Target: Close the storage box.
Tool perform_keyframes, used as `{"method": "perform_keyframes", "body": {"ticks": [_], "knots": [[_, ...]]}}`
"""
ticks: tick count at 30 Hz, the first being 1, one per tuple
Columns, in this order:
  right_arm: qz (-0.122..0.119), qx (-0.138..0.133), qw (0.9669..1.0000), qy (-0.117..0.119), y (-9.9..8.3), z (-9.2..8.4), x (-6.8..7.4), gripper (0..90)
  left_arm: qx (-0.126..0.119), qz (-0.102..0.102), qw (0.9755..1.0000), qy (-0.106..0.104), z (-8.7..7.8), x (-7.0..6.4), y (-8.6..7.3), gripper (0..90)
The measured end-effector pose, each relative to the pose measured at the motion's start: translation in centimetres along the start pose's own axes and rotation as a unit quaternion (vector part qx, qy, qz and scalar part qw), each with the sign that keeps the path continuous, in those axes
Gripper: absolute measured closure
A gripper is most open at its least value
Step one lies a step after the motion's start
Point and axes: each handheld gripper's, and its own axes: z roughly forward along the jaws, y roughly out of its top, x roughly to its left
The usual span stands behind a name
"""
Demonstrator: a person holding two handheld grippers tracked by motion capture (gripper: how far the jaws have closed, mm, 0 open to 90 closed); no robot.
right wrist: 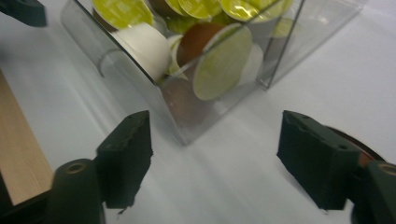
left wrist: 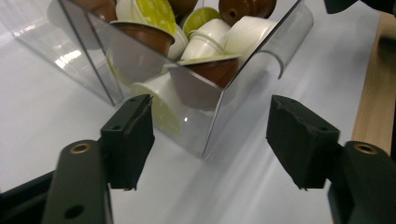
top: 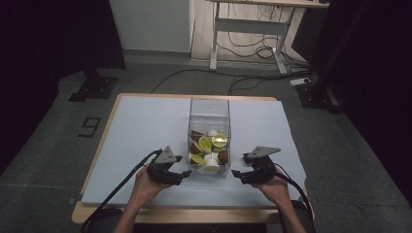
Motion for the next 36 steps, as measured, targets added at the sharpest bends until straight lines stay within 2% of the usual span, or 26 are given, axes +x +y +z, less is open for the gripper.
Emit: {"method": "perform_keyframes", "body": {"ticks": [6,11,17,23,30,36], "knots": [[-0.001,-0.002,0.9998,0.018,0.5,0.4,0.4,40.6,0.008,0.015,0.9999,0.003,0.4,-0.3,0.0,39.9],[-0.009,0.004,0.9995,0.029,0.8,0.7,0.9,52.8,0.006,0.021,0.9998,-0.001,0.4,-0.4,-0.1,49.2],[-0.022,0.017,0.9992,0.03,1.1,1.3,1.3,65.4,0.01,0.029,0.9995,0.006,0.4,-0.4,-0.1,57.1],[-0.026,0.02,0.9991,0.027,1.3,1.3,1.4,67.4,0.007,0.023,0.9997,0.008,0.4,-0.2,-0.1,64.3],[-0.024,0.017,0.9994,0.021,1.5,1.3,1.1,67.4,-0.007,0.012,0.9999,0.007,0.6,0.2,0.0,66.8],[-0.022,0.019,0.9995,0.014,1.7,1.7,0.7,67.7,-0.006,0.011,0.9999,0.01,0.9,0.5,-0.1,70.6]]}}
